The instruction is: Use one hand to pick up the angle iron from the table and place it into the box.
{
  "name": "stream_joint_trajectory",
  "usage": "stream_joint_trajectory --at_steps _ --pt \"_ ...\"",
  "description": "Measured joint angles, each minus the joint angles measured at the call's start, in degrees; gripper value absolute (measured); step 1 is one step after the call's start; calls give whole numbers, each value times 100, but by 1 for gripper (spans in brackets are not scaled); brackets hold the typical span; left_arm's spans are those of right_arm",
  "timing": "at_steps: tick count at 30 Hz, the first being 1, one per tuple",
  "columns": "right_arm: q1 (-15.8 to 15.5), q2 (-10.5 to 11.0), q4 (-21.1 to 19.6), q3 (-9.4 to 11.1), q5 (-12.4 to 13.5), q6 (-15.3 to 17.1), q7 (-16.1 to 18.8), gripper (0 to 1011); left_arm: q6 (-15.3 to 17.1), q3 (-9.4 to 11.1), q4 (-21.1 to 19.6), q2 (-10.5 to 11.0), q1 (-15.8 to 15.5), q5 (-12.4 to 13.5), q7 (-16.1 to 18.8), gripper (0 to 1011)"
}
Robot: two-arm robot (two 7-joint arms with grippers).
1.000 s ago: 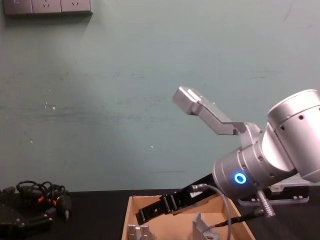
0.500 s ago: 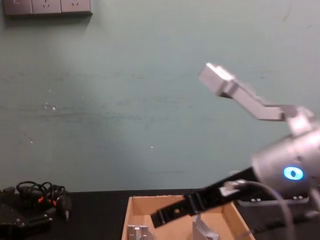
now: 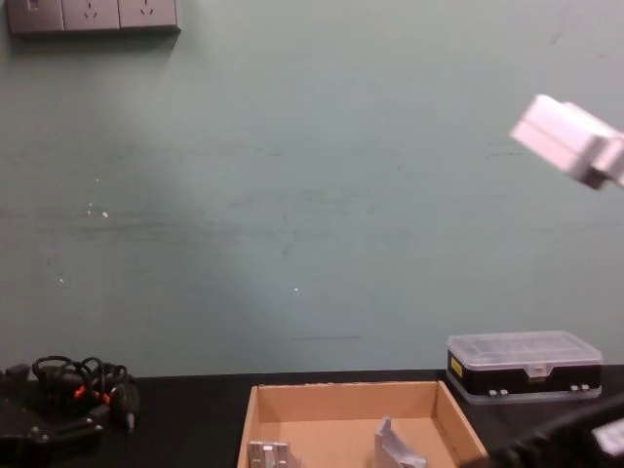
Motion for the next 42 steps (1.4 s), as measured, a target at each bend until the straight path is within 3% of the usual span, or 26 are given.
stream_joint_trajectory --at_steps 7,16,25,42 --pt "-453 470 -505 166 199 186 27 1003 0 0 0 0 0 0 0 1011" --pt "-524 801 -497 -31 346 394 201 1003 0 0 0 0 0 0 0 1011" --pt "-468 800 -348 -243 374 457 111 1003 0 0 0 0 0 0 0 1011" --pt "-305 503 -88 -525 246 352 -460 1003 0 0 0 0 0 0 0 1011"
